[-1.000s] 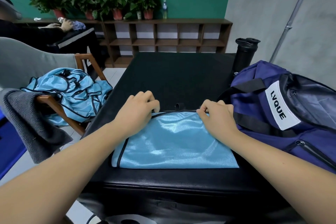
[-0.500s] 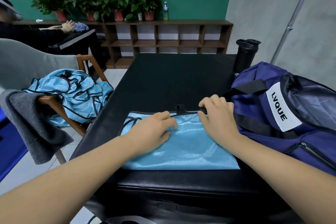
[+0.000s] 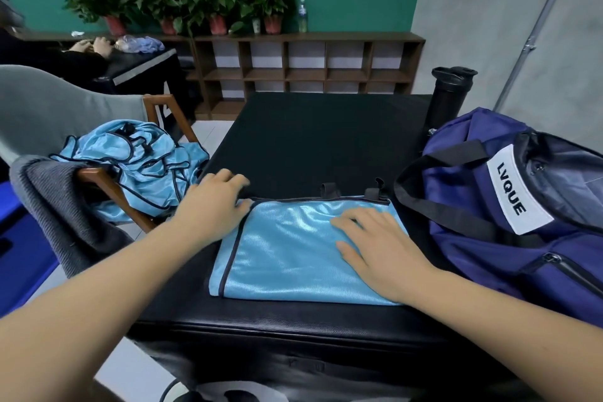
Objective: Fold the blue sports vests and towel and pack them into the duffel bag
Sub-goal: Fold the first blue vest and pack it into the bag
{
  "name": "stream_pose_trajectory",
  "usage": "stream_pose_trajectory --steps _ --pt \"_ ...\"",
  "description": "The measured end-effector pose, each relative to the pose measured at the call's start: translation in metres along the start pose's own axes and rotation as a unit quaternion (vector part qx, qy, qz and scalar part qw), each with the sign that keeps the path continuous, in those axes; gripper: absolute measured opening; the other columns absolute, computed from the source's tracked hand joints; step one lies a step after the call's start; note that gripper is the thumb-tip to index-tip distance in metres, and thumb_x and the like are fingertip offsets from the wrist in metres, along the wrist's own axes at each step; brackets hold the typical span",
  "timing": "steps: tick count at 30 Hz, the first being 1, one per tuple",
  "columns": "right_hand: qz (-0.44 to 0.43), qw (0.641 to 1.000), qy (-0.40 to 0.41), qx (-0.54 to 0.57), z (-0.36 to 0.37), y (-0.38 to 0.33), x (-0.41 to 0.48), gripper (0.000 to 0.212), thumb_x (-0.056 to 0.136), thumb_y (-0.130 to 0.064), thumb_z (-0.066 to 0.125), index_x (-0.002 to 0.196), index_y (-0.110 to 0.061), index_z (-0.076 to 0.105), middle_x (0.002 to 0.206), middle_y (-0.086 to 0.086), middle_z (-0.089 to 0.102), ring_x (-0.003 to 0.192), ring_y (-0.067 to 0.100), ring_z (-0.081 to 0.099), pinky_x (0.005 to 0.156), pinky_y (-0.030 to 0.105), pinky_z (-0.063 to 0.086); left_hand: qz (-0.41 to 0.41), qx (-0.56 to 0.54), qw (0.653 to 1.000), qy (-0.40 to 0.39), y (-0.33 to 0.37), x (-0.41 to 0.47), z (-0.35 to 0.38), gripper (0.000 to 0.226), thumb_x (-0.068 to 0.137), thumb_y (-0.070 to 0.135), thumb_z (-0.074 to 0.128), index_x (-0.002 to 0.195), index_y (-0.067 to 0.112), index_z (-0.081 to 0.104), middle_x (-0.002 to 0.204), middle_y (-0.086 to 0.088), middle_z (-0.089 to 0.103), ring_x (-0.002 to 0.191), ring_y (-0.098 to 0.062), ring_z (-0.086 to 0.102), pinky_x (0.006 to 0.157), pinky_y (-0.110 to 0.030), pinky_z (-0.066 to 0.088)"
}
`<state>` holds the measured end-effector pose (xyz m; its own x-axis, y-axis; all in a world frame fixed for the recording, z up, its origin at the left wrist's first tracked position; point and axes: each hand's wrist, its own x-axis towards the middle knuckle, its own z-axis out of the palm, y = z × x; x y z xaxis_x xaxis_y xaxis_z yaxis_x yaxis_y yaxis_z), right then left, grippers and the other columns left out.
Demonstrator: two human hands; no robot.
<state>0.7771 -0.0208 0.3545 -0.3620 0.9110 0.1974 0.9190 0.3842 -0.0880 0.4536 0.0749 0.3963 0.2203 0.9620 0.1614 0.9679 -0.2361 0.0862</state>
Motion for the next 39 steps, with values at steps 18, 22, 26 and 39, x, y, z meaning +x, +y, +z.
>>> stream_pose_trajectory --steps 18,22,26,39 --pt "0.038 0.998 -0.044 0.023 -0.002 -0.002 -0.001 0.078 0.096 -0.072 0.007 0.169 -0.044 0.009 0.178 -0.011 0.003 0.163 0.011 -0.006 0.131 0.036 -0.008 -0.161 -0.316 0.922 -0.156 0.018 -0.055 -0.016 0.028 0.086 0.046 0.083 0.103 0.024 0.076 0.097 0.008 0.08 0.091 -0.013 0.076 0.09 -0.04 0.063" --pt "0.024 0.998 -0.029 0.042 -0.006 -0.003 0.001 0.078 0.098 -0.074 0.014 0.169 -0.042 0.015 0.177 -0.012 0.008 0.163 0.011 -0.001 0.128 0.027 -0.007 -0.182 -0.392 0.89 -0.146 0.012 -0.053 -0.022 0.017 0.089 0.029 0.08 0.105 0.025 0.077 0.095 0.005 0.082 0.088 -0.018 0.08 0.089 -0.046 0.065" --pt "-0.004 0.999 -0.004 0.051 -0.003 -0.001 -0.002 0.069 0.106 -0.067 0.031 0.168 -0.037 0.025 0.176 -0.009 0.019 0.162 0.011 0.011 0.129 0.026 0.005 -0.223 -0.389 0.885 -0.129 -0.012 -0.047 -0.036 0.023 0.086 0.032 0.081 0.105 0.022 0.073 0.097 -0.006 0.081 0.087 -0.029 0.079 0.086 -0.053 0.065" --pt "0.025 0.986 -0.039 0.157 -0.012 -0.003 -0.015 0.075 0.107 -0.058 0.047 0.169 -0.043 0.007 0.17 -0.026 0.02 0.155 -0.005 0.015 0.122 0.018 0.014 -0.068 -0.479 0.872 -0.074 0.032 -0.054 -0.07 0.026 0.092 0.019 0.081 0.104 0.034 0.063 0.103 -0.001 0.078 0.094 -0.025 0.077 0.088 -0.049 0.063"
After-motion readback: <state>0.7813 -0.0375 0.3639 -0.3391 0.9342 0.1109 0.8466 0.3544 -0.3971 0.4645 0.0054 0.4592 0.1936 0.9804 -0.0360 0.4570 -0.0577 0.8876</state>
